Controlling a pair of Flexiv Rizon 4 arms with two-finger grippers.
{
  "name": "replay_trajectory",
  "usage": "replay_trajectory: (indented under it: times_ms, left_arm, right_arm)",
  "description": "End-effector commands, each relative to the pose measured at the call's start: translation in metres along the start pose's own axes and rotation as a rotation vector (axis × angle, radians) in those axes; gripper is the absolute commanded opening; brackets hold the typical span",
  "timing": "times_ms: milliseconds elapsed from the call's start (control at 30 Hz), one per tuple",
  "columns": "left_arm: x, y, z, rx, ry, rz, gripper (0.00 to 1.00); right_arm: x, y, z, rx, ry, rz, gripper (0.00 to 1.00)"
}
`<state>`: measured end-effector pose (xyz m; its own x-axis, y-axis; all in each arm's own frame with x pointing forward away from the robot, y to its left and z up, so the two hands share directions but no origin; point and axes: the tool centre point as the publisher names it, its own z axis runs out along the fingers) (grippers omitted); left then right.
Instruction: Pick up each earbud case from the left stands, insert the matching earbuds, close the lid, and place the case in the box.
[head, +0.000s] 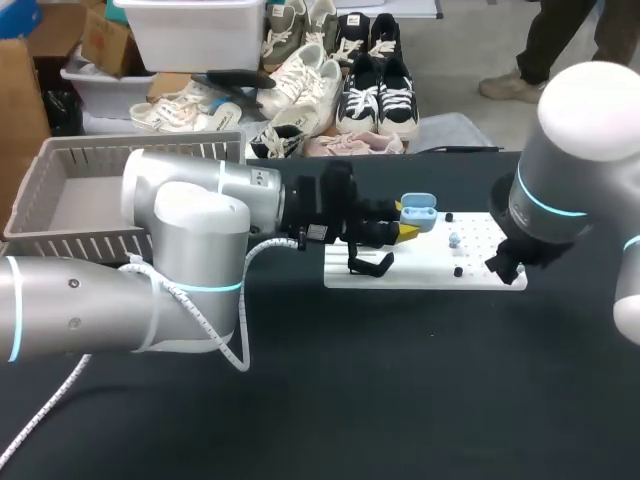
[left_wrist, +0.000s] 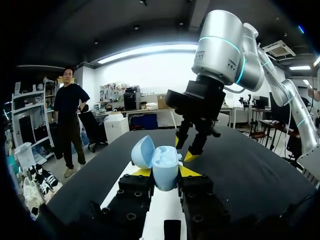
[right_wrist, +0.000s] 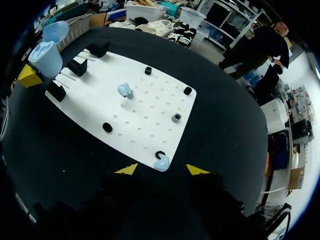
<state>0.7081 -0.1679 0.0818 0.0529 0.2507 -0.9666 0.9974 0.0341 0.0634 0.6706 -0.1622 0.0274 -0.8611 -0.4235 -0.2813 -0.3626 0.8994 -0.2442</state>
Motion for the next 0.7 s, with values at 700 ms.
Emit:
replay_trajectory:
  times_ms: [700]
  left_arm:
    - [0.0002, -0.0001, 0.0, -0.002, -0.001, 0.0, 0.0]
  right_arm:
    - [-0.0024, 0.0005, 0.0054, -0.012, -0.016, 0.031, 0.47]
